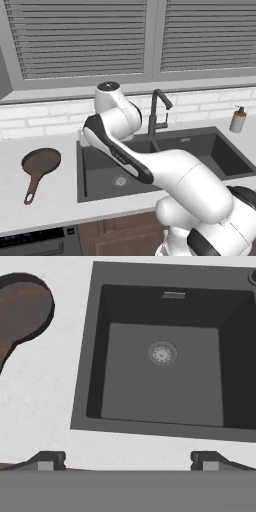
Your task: Pick the pan and sponge and place them into the sink. Then turn on the water.
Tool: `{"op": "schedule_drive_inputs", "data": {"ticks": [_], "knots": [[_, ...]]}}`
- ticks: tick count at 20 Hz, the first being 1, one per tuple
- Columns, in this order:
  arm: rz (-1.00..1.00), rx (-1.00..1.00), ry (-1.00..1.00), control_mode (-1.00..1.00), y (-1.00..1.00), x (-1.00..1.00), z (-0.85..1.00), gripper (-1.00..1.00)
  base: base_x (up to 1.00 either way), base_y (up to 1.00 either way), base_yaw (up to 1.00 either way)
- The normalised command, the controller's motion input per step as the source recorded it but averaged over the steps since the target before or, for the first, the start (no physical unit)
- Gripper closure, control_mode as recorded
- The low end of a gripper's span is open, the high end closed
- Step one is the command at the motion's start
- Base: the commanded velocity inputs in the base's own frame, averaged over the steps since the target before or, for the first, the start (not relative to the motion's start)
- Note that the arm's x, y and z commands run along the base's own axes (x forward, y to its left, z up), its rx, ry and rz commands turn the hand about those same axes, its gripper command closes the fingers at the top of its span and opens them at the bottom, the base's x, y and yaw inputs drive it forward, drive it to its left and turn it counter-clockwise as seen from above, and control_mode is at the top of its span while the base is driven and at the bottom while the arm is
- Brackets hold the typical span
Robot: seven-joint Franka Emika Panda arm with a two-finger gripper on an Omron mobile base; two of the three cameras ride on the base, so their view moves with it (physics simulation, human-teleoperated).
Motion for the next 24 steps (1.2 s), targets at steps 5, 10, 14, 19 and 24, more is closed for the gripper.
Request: {"op": "schedule_drive_inputs", "data": {"ticks": [5, 10, 14, 19, 24], "knots": [[0.00, 0.00, 0.01, -1.00, 0.11, 0.03, -0.10, -1.00, 0.00, 0.00, 0.00], [0.00, 0.00, 0.05, -1.00, 0.19, 0.11, -0.05, -1.00, 0.00, 0.00, 0.00], [0.00, 0.00, 0.03, -1.00, 0.08, 0.11, -0.03, -1.00, 0.00, 0.00, 0.00], [0.00, 0.00, 0.03, -1.00, 0.03, 0.08, -0.06, -1.00, 0.00, 0.00, 0.00], [0.00, 0.00, 0.03, -1.00, 0.01, 0.07, -0.05, -1.00, 0.00, 0.00, 0.00]]}}
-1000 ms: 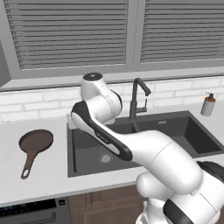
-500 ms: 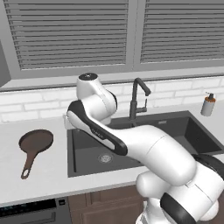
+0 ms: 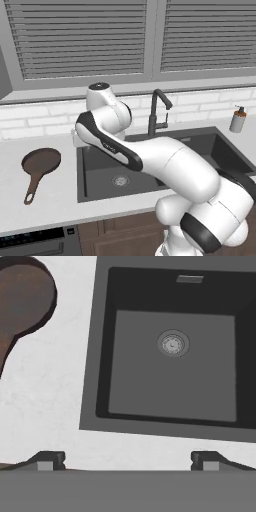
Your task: Pick the pan and sponge and place them into the sink. Then turn on the water.
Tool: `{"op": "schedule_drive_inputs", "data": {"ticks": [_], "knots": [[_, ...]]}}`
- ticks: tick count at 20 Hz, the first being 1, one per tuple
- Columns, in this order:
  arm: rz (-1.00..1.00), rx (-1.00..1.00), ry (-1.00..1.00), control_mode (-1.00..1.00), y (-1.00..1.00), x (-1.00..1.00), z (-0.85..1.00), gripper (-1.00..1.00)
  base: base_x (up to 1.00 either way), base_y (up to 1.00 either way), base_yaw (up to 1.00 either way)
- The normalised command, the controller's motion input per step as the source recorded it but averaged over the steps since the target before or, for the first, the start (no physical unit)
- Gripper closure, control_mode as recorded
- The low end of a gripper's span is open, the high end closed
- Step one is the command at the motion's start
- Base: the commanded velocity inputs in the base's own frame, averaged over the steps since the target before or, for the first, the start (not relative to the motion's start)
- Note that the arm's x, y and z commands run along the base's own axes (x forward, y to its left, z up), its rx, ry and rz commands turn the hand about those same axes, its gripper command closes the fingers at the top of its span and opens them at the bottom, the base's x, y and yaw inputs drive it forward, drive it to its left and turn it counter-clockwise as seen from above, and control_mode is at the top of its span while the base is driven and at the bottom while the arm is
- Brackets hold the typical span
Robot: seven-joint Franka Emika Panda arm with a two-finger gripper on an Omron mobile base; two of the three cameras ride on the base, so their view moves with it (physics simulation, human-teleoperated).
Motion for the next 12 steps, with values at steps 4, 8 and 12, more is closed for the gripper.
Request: {"op": "schedule_drive_inputs", "data": {"ticks": [4, 8, 12], "knots": [[0.00, 0.00, 0.01, -1.00, 0.01, 0.04, -0.05, -1.00, 0.00, 0.00, 0.00], [0.00, 0.00, 0.01, -1.00, 0.00, 0.00, 0.00, -1.00, 0.00, 0.00, 0.00], [0.00, -0.02, 0.00, -1.00, 0.06, 0.00, -0.03, -1.00, 0.00, 0.00, 0.00]]}}
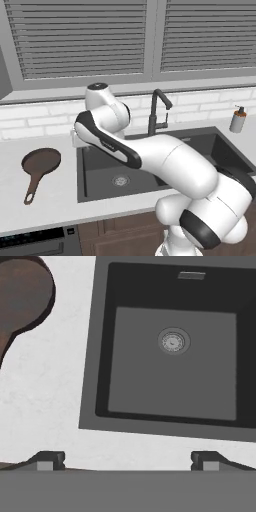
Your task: Pick the pan and sponge and place them into the sink. Then turn on the water.
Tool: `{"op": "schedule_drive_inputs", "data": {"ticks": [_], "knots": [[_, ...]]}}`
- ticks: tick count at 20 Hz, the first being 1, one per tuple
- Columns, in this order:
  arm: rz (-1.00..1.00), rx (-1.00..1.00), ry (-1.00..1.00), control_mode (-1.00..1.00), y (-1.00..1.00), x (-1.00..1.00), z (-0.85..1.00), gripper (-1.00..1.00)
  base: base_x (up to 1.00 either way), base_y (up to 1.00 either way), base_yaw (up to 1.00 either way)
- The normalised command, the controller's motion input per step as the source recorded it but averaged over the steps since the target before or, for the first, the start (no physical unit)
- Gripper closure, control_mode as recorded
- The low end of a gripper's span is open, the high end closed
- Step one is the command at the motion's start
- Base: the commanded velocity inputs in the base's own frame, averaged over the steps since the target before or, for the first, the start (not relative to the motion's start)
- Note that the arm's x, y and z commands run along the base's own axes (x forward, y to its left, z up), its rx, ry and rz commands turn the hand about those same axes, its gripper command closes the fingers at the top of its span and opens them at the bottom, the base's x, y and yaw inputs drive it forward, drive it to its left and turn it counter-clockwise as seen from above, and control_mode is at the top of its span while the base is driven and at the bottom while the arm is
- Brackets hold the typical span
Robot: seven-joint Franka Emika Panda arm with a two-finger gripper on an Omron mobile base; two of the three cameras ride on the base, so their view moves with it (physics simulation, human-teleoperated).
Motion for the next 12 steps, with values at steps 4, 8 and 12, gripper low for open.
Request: {"op": "schedule_drive_inputs", "data": {"ticks": [4, 8, 12], "knots": [[0.00, 0.00, 0.00, -1.00, 0.31, 0.00, -0.11, -1.00, 0.00, 0.00, 0.00], [0.00, 0.00, 0.02, -1.00, 0.44, 0.00, -0.18, -1.00, 0.00, 0.00, 0.00], [0.00, 0.00, 0.07, -1.00, 0.49, 0.00, -0.24, -1.00, 0.00, 0.00, 0.00]]}}
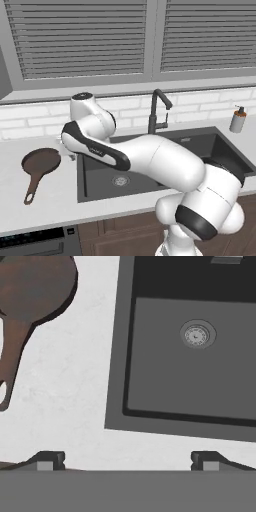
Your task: Pick the pan and sponge and place them into the sink. Then turn on the water.
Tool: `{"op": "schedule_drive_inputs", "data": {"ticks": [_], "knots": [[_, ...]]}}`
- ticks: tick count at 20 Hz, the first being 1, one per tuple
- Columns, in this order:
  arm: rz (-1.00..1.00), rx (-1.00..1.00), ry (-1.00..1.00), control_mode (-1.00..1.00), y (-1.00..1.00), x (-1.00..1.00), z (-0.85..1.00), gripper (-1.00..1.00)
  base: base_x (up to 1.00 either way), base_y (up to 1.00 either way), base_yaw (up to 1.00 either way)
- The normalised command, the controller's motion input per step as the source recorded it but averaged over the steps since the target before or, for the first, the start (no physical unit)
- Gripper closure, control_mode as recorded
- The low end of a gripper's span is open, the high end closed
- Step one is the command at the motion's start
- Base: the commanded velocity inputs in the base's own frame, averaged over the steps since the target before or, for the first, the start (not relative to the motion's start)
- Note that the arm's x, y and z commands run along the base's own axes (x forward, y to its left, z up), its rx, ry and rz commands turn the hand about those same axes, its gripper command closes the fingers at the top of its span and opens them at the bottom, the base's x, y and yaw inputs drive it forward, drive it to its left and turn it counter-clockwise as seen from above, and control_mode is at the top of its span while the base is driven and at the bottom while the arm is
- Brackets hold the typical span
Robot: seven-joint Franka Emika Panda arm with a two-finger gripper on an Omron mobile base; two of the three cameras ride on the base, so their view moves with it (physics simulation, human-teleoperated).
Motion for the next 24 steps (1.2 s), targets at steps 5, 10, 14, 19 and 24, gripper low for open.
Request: {"op": "schedule_drive_inputs", "data": {"ticks": [5, 10, 14, 19, 24], "knots": [[0.00, 0.00, 0.06, -1.00, 0.55, 0.00, -0.30, -1.00, 0.00, 0.00, 0.00], [0.00, 0.00, 0.02, -1.00, 0.62, 0.00, -0.32, -1.00, 0.00, 0.00, 0.00], [-0.01, -0.01, 0.06, -1.00, 0.70, 0.07, -0.25, -1.00, 0.00, 0.00, 0.00], [0.00, -0.02, 0.05, -1.00, 0.39, 0.06, -0.15, -1.00, 0.00, 0.00, 0.00], [0.00, 0.00, 0.00, -1.00, 0.28, 0.02, -0.19, -1.00, 0.00, 0.00, 0.00]]}}
